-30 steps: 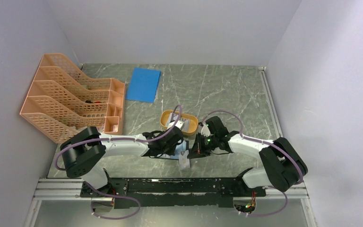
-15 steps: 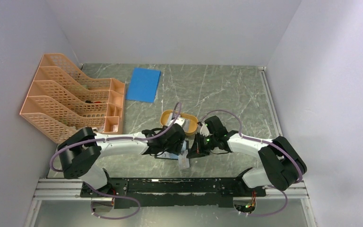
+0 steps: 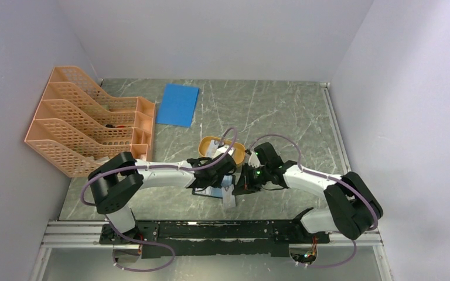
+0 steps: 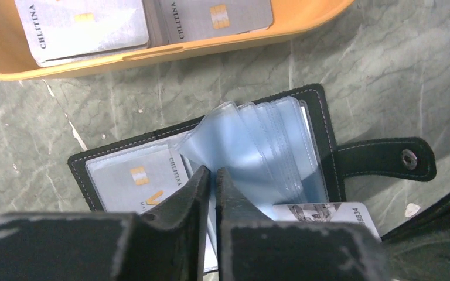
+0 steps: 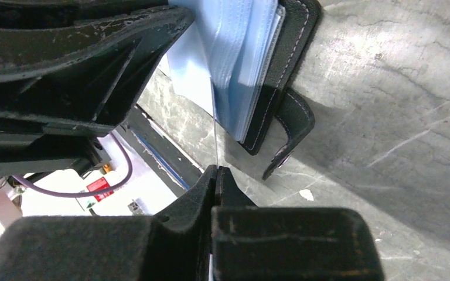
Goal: Put the credit cards into the card holder
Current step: Adjust the card holder at the center of the board.
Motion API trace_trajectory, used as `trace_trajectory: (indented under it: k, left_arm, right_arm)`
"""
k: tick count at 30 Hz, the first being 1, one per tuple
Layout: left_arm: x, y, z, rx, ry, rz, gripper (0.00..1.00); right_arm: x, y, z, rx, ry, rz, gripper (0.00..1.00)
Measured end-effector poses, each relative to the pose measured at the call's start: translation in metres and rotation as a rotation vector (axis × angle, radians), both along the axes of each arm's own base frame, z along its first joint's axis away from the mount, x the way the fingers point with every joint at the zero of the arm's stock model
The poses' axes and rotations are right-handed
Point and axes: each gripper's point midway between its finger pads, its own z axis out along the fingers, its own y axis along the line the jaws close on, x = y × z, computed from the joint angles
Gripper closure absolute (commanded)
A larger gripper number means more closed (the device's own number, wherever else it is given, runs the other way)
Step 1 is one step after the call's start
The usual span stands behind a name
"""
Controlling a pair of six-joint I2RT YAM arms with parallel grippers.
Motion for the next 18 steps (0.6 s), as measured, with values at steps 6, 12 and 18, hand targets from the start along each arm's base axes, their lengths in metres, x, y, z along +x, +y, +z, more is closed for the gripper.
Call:
trace_trajectory:
  k: [6,12,18]
  left_arm:
    - [0.002,0.001,0.001,0.004,-0.013,0.012,0.95]
    - [0.003,0.005,0.002,0.006,-0.022,0.026,0.95]
    - [0.0,0.012,0.001,0.005,-0.023,0.037,0.95]
  right_arm:
    - [0.002,-0.003,0.012,-0.01,-0.041,-0.001,1.0]
    - [0.011,-0.005,0.024,-0.024,-0.089,-0.012,1.0]
    - [0.023,-0.002,0.029,-0.025,-0.106,-0.027,1.0]
